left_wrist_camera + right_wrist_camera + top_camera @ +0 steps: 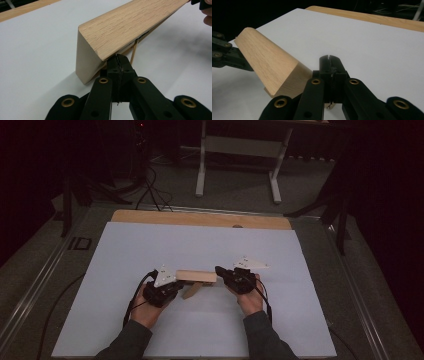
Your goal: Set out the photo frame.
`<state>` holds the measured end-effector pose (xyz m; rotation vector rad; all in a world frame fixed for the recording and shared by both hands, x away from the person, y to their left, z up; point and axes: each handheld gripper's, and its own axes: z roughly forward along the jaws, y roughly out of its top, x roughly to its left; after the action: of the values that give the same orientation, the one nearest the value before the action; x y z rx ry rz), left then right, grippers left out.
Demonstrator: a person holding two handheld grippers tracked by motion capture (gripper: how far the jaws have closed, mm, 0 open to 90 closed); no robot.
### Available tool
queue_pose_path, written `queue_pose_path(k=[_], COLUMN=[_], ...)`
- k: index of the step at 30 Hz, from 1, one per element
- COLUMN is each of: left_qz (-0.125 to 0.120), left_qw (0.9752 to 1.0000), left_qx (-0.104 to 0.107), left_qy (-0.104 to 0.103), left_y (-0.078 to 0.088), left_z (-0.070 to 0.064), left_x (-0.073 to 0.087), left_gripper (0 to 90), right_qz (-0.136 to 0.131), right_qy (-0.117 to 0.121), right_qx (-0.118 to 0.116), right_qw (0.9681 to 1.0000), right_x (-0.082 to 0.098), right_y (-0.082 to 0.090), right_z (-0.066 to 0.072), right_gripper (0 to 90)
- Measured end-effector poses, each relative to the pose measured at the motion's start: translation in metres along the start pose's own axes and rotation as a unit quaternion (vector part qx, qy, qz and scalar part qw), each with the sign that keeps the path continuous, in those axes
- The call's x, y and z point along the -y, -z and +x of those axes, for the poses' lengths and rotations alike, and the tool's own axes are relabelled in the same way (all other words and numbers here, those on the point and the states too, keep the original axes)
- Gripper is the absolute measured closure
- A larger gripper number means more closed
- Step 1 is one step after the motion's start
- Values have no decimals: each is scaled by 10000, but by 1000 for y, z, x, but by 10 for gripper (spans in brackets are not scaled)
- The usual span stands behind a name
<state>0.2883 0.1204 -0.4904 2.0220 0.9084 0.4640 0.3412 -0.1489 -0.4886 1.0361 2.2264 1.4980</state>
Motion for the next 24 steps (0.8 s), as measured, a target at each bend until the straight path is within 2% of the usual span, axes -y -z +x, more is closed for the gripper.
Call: queue_pose_path(k=[19, 24], left_qz=[23, 12], left_qw=[10000, 10000], left_qx=[3, 14], left_qy=[-18, -49], left_y=[-2, -4], left_z=[0, -2], left_x=[-2, -5], left_gripper=[897, 897], right_qz=[73, 121], right_qy=[77, 193], right_qx=[-105, -112], right_qw=[9999, 9997], right_x=[3, 4], right_y=[3, 2], right_z=[4, 8], right_gripper=[896, 895])
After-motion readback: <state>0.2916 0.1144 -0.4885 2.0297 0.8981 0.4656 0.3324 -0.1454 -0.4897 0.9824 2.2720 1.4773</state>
